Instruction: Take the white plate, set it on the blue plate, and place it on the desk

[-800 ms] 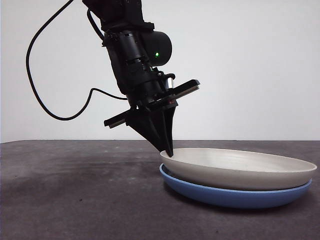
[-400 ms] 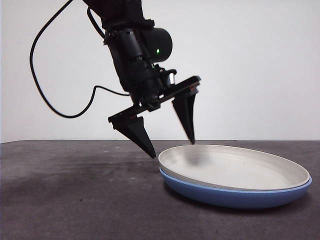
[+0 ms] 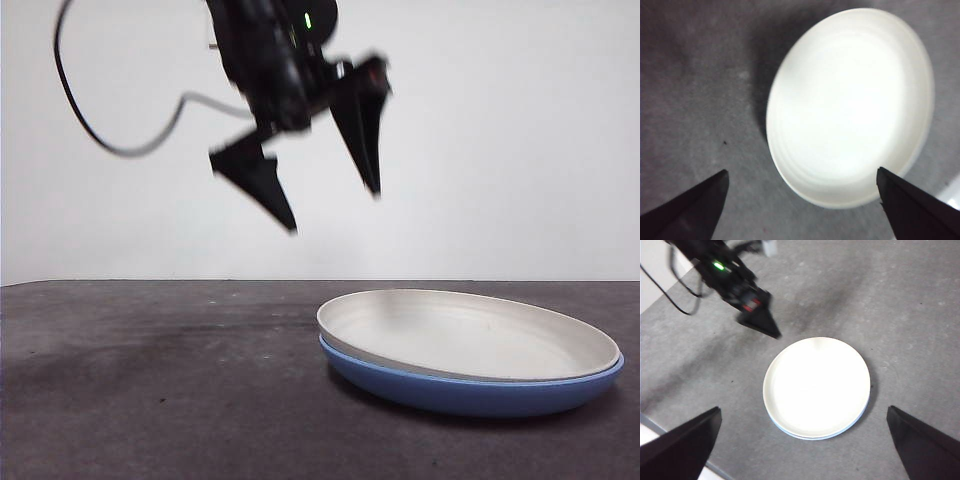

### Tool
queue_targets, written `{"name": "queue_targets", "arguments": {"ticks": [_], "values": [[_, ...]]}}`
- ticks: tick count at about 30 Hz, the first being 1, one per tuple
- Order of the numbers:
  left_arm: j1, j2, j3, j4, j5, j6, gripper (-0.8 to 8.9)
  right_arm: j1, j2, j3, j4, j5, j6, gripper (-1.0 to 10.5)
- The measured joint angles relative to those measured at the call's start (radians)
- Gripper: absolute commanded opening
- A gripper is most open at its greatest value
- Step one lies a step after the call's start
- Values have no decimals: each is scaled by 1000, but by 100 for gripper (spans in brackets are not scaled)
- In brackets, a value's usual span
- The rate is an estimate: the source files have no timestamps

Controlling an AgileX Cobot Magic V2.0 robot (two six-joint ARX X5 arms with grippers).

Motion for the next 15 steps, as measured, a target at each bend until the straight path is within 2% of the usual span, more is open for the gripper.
{"name": "queue_targets", "arguments": {"ticks": [4,10,15], "values": [[2,-129,6,-74,0,41,496,0,0,0,-3,16,1,659],[19,-305,10,-185,0,92,626,0,17,0,-3,16,32,660],[39,-454,10,-224,0,122,626,0,80,-15,-15,14,60,659]]}}
